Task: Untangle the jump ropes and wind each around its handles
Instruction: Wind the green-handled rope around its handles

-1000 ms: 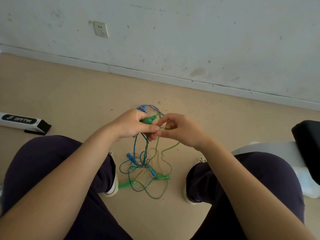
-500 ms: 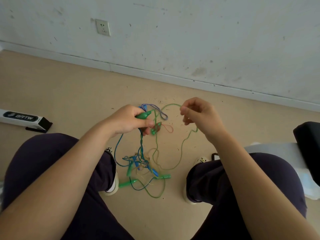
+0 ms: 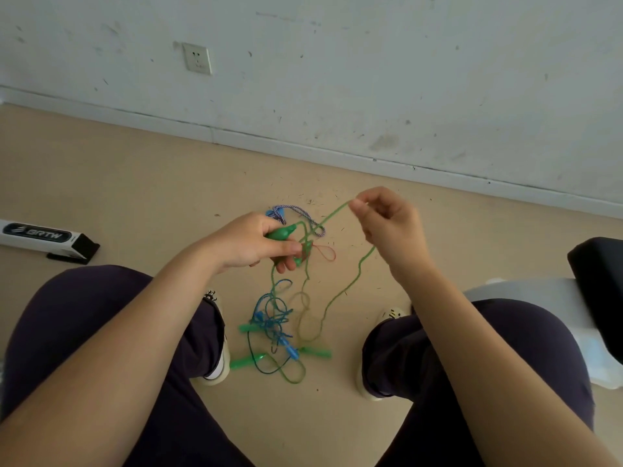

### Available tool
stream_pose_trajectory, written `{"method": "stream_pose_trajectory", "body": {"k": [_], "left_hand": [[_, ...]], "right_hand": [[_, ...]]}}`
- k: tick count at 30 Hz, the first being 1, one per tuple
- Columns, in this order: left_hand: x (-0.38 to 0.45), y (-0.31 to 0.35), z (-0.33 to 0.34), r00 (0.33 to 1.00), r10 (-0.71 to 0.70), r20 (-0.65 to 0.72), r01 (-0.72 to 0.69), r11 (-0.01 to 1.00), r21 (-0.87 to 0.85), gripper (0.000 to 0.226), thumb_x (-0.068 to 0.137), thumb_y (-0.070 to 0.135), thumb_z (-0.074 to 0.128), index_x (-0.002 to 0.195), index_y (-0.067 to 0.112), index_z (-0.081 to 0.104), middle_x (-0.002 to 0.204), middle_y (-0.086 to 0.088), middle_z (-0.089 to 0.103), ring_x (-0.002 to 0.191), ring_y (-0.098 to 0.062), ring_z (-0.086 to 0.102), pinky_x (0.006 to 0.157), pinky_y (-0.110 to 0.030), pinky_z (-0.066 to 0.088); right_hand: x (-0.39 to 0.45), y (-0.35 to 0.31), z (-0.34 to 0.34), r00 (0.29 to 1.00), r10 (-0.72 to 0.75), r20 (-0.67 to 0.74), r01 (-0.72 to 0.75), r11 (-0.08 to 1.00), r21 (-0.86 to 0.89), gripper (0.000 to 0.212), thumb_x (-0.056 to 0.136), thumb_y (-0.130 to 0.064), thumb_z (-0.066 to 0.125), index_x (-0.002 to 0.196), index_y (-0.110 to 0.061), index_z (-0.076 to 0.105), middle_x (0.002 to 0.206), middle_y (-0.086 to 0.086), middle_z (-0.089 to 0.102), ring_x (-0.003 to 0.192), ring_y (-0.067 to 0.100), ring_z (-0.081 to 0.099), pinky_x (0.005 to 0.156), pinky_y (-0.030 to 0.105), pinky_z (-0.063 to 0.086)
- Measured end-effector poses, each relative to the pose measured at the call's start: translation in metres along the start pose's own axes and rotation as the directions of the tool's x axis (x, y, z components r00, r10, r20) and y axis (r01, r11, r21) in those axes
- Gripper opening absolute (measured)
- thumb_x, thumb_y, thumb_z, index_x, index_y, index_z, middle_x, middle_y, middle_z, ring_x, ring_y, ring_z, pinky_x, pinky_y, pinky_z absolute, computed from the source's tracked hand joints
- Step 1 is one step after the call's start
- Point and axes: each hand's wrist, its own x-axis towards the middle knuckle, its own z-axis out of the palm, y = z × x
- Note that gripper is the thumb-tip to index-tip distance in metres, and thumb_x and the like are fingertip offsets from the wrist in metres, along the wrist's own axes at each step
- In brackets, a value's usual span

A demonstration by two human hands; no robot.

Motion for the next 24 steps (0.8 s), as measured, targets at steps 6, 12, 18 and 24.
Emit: {"method": "stream_pose_trajectory", "body": {"k": [6,12,18,24], "left_hand": [[0.000,0.001,0.002,0.998,0.046,-0.050,-0.049,0.997,-0.061,0.023,0.092,0.021,0.068,0.096,-0.002,0.067,0.065,-0.003,0.070,0.054,-0.015,0.061,0.045,-0.017,0.033],[0.000,0.004,0.007,0.997,0.076,0.014,-0.073,0.986,-0.146,0.028,0.093,0.023,0.066,0.097,-0.005,0.066,0.063,-0.005,0.066,0.047,-0.015,0.056,0.043,-0.020,0.032],[-0.002,-0.005,-0.015,0.997,-0.055,-0.046,0.054,0.998,-0.013,0.021,0.094,0.028,0.066,0.095,0.007,0.070,0.079,-0.001,0.076,0.071,-0.010,0.069,0.050,-0.024,0.032],[-0.003,-0.004,-0.020,1.000,-0.025,-0.012,0.024,0.995,-0.101,0.023,0.093,0.031,0.065,0.089,0.009,0.070,0.073,-0.005,0.072,0.070,-0.011,0.064,0.052,-0.024,0.035]], "right_hand": [[-0.004,0.002,0.001,0.959,0.079,0.271,-0.076,0.997,-0.020,0.018,0.087,-0.009,0.072,0.103,-0.003,0.067,0.072,0.010,0.067,0.055,0.019,0.057,0.056,0.027,0.049],[-0.014,0.003,0.018,0.905,0.072,0.419,-0.030,0.994,-0.106,0.010,0.083,-0.013,0.076,0.090,-0.011,0.069,0.068,0.010,0.060,0.057,0.013,0.048,0.053,0.018,0.039],[0.000,0.001,0.001,1.000,0.020,0.003,-0.020,0.996,-0.086,0.010,0.091,-0.015,0.068,0.081,-0.015,0.066,0.056,-0.009,0.047,0.050,0.005,0.039,0.050,0.018,0.034],[-0.003,0.004,0.003,0.987,0.102,0.125,-0.091,0.992,-0.088,0.008,0.094,-0.014,0.062,0.088,-0.008,0.064,0.064,0.002,0.059,0.055,0.014,0.054,0.054,0.018,0.045]]}}
